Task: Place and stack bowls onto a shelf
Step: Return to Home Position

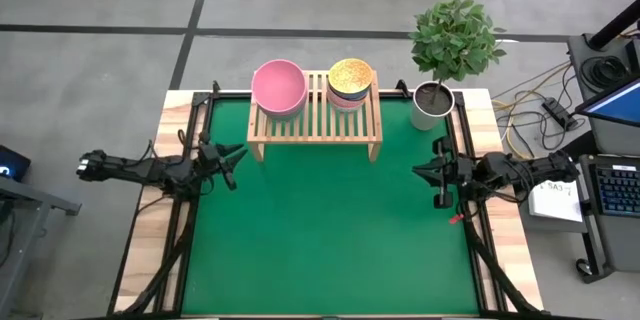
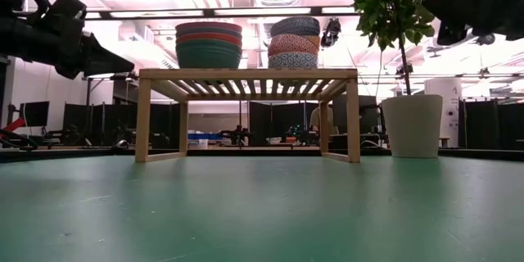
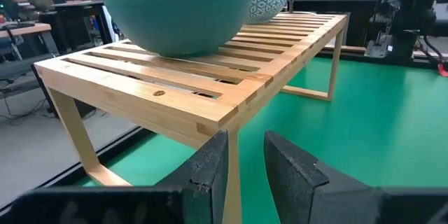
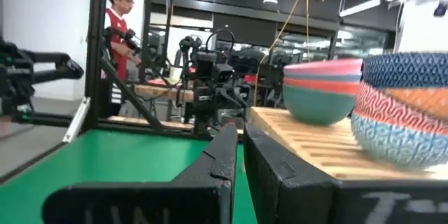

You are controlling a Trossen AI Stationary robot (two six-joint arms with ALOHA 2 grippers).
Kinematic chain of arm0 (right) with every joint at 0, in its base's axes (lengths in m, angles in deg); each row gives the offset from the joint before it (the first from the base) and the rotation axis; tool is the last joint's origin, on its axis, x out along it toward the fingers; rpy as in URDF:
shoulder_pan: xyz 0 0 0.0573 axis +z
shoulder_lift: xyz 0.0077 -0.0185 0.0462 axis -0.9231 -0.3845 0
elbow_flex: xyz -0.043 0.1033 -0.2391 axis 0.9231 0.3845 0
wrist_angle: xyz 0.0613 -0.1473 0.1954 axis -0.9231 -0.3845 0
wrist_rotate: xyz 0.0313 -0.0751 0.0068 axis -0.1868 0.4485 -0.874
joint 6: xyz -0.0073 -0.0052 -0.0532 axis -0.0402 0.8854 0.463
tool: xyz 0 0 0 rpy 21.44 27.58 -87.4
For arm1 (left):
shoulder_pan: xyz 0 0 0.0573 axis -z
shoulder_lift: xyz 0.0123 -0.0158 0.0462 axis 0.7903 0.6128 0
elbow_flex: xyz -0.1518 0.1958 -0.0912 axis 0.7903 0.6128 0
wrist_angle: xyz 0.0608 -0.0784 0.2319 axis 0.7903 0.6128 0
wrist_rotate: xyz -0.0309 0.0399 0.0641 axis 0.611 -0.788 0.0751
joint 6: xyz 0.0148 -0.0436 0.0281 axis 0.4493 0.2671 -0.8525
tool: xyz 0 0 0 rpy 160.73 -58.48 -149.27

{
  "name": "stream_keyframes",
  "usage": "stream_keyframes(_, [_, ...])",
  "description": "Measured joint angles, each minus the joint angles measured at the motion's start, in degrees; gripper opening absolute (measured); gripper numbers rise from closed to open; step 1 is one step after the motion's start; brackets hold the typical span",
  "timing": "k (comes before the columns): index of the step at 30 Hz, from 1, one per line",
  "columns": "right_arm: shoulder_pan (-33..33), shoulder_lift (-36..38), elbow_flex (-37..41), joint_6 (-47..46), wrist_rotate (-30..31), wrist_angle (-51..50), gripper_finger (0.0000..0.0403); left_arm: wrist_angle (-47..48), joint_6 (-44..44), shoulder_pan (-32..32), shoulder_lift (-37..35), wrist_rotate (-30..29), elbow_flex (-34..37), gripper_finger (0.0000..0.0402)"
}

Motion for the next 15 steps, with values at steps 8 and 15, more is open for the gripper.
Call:
stream_keyframes(8, [0.01, -0.01, 0.02, -7.02, 0.0, -0.4, 0.0018, -0.01, -0.02, 0.0, 0.81, 0.04, 0.0, 0.0075])
stream_keyframes(15, [0.0, -0.01, 0.02, -7.07, 0.0, -0.44, 0.0018, -0.01, -0.02, 0.0, 0.9, 0.07, 0.0, 0.0075])
